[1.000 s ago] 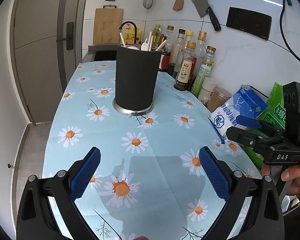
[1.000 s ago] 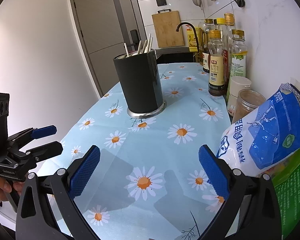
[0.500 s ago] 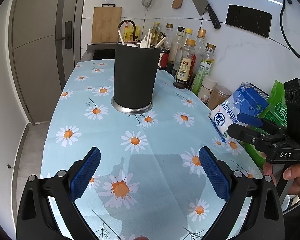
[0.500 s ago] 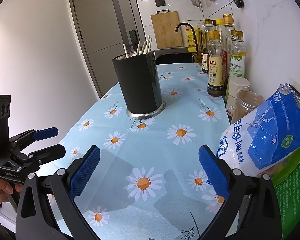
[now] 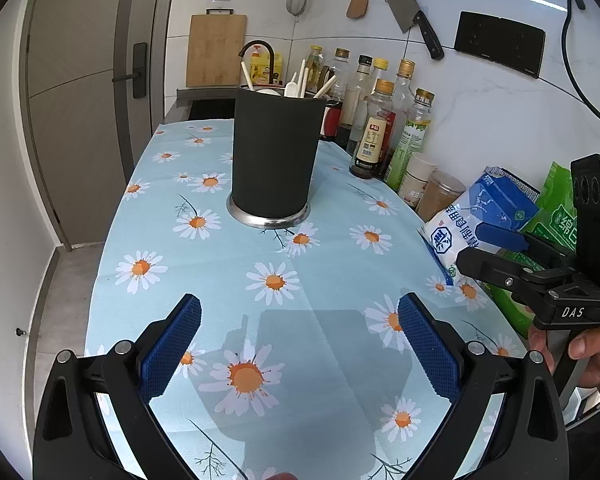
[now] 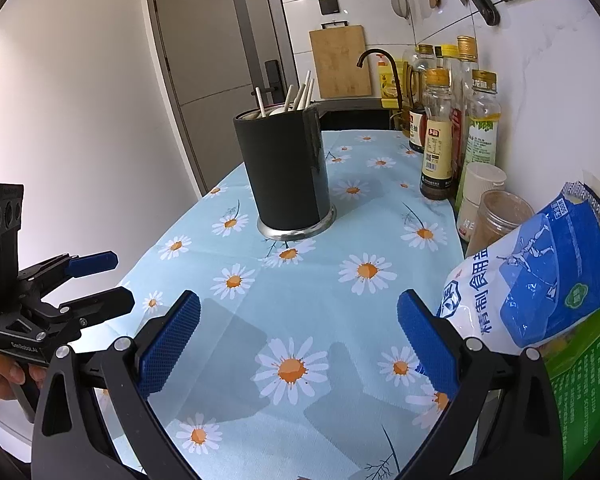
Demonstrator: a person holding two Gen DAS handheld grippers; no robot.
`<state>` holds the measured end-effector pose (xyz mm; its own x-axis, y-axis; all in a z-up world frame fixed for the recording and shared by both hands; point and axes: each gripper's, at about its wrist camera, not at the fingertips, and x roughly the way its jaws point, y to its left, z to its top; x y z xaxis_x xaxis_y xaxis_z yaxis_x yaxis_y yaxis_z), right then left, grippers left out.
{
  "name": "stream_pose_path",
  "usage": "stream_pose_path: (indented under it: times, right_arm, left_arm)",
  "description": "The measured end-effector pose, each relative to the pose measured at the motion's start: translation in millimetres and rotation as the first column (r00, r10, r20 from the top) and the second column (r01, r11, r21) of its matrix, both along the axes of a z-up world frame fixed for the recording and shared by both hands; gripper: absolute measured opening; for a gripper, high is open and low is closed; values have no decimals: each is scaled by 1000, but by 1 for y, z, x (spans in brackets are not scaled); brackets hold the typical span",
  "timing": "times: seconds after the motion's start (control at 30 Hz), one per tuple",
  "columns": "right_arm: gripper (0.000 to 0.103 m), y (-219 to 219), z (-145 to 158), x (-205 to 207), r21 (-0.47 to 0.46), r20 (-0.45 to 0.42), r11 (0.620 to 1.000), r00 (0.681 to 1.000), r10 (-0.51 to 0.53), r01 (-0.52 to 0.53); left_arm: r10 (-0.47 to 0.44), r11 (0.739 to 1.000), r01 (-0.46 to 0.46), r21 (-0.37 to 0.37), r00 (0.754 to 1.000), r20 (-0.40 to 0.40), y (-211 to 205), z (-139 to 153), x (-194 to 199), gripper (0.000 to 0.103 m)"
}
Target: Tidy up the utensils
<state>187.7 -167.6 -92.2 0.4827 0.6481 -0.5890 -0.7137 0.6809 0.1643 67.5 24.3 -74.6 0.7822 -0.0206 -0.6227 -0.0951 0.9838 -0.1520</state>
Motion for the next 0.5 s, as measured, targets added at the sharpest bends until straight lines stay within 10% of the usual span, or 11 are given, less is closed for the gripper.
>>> stream_pose_path:
  times: [0.5]
  right_arm:
    - [98, 5, 1, -4, -5, 4, 1000, 1000, 15, -15]
  left_arm:
    - [1, 1000, -1, 1, 1000, -4, -2, 0, 1, 96]
